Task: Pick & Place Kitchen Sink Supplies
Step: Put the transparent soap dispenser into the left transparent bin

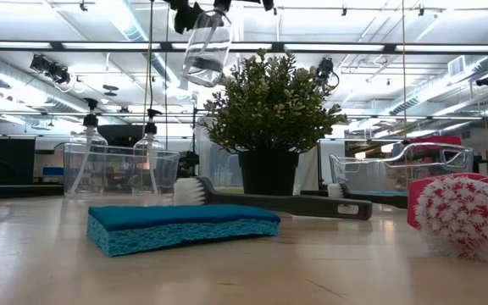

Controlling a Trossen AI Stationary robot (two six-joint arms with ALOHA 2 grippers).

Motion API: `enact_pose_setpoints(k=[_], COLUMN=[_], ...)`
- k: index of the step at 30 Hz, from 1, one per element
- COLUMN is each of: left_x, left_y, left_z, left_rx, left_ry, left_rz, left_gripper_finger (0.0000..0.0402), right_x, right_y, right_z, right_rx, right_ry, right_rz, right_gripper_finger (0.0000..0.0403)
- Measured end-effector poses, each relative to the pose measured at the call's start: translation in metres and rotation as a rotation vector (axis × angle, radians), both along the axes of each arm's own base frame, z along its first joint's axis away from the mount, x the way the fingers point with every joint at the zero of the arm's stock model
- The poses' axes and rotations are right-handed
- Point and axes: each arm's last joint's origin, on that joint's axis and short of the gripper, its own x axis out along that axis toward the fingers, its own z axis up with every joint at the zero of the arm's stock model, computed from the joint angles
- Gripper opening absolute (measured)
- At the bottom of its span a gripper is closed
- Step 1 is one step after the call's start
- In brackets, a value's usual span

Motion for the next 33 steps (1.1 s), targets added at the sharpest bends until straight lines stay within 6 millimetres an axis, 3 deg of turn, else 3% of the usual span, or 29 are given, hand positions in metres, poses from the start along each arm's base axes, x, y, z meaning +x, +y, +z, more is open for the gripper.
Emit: enact_pose_setpoints(k=[9, 23, 28, 33], left_x=[0.0043, 0.0051, 0.0051, 0.0049], left_y=[0.0011, 0.0012, 0.0012, 0.0012], left_z=[-0.0027, -0.0024, -0.0024, -0.0020], left_rx=[-0.011, 0.001, 0.018, 0.011], left_ry=[0.000, -0.003, 0.002, -0.004], left_rz=[-0.010, -0.014, -0.020, -0.014], left_gripper_finger=[0.0297, 0.0150, 0.0145, 0.0144], right_x=[-0.0002, -0.0007, -0.0007, -0.0002], right_y=[-0.0004, -0.0004, -0.0003, -0.0006], right_z=[-0.0005, -0.0016, -0.0012, 0.0009], right_rx=[0.001, 0.011, 0.011, -0.002], right_ry=[0.005, 0.016, 0.013, -0.007], right_rz=[-0.001, -0.003, -0.001, -0.005], right_gripper_finger=[0.0082, 0.0082, 0.0088, 0.0131])
